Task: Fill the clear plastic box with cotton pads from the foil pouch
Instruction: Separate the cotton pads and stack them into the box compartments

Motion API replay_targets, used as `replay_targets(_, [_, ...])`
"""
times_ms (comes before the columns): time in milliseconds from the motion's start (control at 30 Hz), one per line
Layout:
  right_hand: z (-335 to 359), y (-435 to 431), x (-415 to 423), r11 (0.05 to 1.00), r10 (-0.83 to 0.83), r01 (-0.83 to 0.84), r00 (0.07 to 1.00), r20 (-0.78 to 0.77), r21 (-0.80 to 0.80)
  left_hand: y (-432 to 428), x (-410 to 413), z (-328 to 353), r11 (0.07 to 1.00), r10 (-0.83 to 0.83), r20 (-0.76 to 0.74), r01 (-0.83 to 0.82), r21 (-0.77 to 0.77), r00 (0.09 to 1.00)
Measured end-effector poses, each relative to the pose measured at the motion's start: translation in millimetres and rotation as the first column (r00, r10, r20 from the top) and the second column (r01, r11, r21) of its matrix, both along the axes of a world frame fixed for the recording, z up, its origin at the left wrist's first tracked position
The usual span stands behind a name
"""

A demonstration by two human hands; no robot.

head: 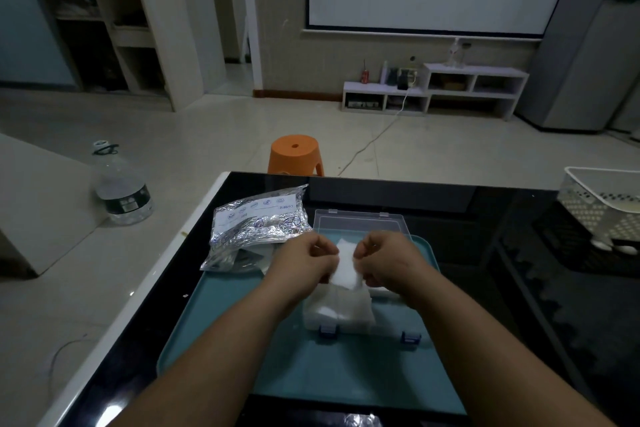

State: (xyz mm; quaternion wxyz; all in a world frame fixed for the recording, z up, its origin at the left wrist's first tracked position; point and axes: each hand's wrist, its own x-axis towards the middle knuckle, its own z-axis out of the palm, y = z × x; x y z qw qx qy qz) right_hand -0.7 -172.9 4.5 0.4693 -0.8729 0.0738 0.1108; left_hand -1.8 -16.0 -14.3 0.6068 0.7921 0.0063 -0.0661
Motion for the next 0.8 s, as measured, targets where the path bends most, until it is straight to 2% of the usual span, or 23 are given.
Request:
replay_targets(167, [-1.0,-1.9,-2.8,0.982,0.055,-0.074,0.992,-0.112,-0.176,-8.5,-2.7,-8.1,0.964,-0.093,0.065,0.073,0.254,0.994])
replay_targets(267, [-2.8,-0.9,-3.7,0.968,0.086,-0.121,0.983,-0.162,-0.219,-10.9,-5.4,-8.2,0.854,-0.172,0.106,0.095,0.511,0.979])
replay_targets(333, [-4.9,-0.7,-4.9,0.962,0.099,-0.143,0.977,-0.189,-0.233,-11.3,-6.9,-9.0,0.795,-0.195,0.100,0.098,0.598,0.976])
replay_targets(500, [-12.2,0.4,-1.2,0.923,0.108,-0.185,0.967,-0.233,-0.338,-14.5,-8.5,-14.4,0.721,-0.225,0.059,0.126,0.681,0.972])
replay_targets(667, [-17.7,4.6,-0.9,0.833,0.148,-0.232,0.968,-0.202,-0.502,-18.9,-9.5,-21.0,0.616,-0.252,0.129,0.056,0.786,0.959])
replay_targets(800, [-18.5,5.1,-0.1,0.837,0.134,-0.218,0.971,-0.198,-0.502,-12.7,-5.6,-23.4,0.658,-0.265,0.054,0.139,0.740,0.963])
